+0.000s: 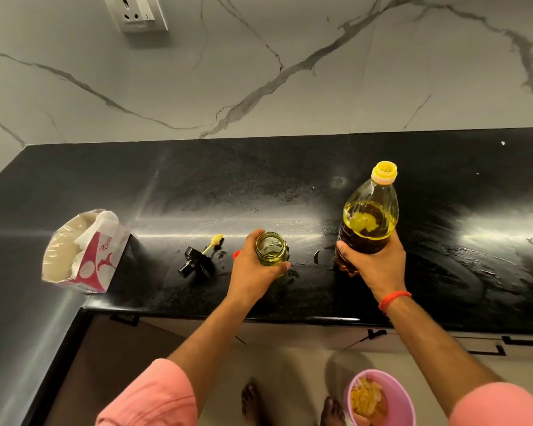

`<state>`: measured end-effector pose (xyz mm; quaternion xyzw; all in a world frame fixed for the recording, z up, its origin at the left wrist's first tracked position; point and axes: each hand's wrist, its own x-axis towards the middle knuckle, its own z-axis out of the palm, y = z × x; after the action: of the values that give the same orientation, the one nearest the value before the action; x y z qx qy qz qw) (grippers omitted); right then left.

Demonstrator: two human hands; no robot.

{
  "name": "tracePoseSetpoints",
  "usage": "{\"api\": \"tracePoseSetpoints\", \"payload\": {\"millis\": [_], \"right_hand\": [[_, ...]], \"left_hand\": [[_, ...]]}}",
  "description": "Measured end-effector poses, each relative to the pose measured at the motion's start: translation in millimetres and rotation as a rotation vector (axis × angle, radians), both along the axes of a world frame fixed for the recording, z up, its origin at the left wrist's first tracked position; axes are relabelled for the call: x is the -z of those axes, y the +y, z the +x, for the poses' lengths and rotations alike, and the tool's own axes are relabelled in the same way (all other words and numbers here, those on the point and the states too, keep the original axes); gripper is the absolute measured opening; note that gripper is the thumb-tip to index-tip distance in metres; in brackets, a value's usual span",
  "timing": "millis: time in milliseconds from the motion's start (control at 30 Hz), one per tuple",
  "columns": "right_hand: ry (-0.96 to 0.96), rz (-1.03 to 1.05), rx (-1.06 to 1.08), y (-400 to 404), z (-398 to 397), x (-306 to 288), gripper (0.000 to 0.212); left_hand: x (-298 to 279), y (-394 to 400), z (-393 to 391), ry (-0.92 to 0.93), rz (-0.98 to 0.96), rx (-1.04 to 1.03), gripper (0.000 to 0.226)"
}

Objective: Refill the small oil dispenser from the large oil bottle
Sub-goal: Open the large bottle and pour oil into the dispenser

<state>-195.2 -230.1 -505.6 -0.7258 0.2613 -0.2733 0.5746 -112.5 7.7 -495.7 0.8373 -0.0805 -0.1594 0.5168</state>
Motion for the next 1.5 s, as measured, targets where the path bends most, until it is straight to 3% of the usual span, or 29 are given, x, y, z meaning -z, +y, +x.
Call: {"api": "tracePoseSetpoints", "payload": {"millis": [167,900,1133,1500], "right_hand": [[-0.004,0.005,-0.004,-1,5,-2,0.086],[-0.064,-0.037,-0.064,-12,11,-9,0.080],[-0.058,-0.167,-0.142,-17,10,-12,0.065],[0.061,-0.426,-0.395,-34,4,-30,0.076]], "left_hand": [[5,-6,0,-0.015,-0.005,-0.023,0.068],[7,-19,3,-0.031,0.018,-0.062,0.066],[8,-19,3,-0.032,0.015,-0.058,0.068],[10,-19,5,-0.028,0.023,-0.057,0.066]]}}
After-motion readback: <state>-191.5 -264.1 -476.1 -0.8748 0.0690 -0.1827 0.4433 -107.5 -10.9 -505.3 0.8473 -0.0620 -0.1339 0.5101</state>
